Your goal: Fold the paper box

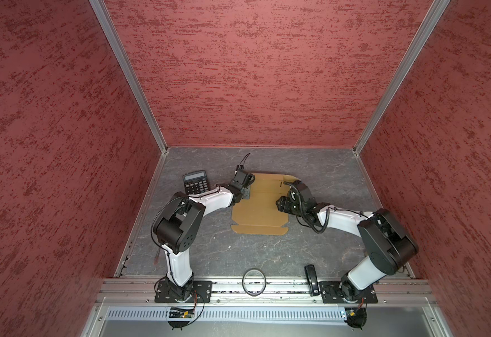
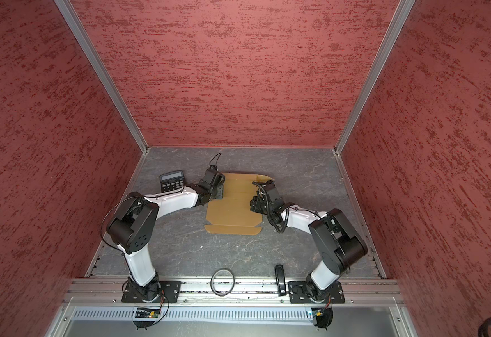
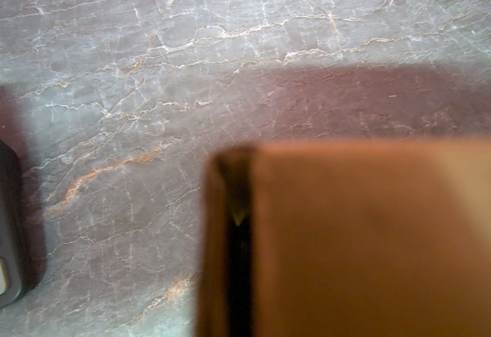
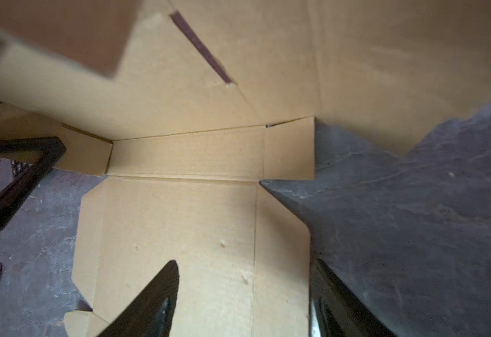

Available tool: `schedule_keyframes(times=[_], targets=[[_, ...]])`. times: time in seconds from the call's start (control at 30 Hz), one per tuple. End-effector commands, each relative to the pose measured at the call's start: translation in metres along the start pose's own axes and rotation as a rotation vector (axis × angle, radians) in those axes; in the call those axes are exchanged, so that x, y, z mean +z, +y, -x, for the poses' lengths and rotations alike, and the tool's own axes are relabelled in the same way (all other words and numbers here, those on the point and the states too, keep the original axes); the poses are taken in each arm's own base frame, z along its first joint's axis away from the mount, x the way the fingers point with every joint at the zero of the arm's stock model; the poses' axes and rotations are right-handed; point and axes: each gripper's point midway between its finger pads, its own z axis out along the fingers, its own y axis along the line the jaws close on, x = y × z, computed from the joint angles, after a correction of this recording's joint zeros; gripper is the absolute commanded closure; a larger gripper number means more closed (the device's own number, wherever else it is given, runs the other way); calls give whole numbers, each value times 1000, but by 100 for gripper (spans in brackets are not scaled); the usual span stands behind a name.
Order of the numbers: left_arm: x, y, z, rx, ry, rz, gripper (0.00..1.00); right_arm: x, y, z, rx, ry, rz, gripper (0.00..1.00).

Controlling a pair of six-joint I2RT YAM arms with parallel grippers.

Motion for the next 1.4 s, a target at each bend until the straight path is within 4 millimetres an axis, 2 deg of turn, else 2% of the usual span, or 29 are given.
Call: schedule_keyframes(times=[0.0,0.37,0.57,0.97,1.23,1.37], targets=[[4,0,0,2,26,-5,96,5,8,22,-26,-76,0,26],[3,2,2,5,34,-3,96,29,6,30,-47,-90,-25,25],[6,2,-1,5,44,-2,96,37,11,32,-62,-93,1,25],[8,-2,-5,13,49,0,96,33,41,37,-166,-110,132,27],[8,-3,-3,9,48,-2,96,38,48,34,-187,-90,146,28],[8,-1,-1,0,47,1,97,30,49,35,-188,-85,142,28]])
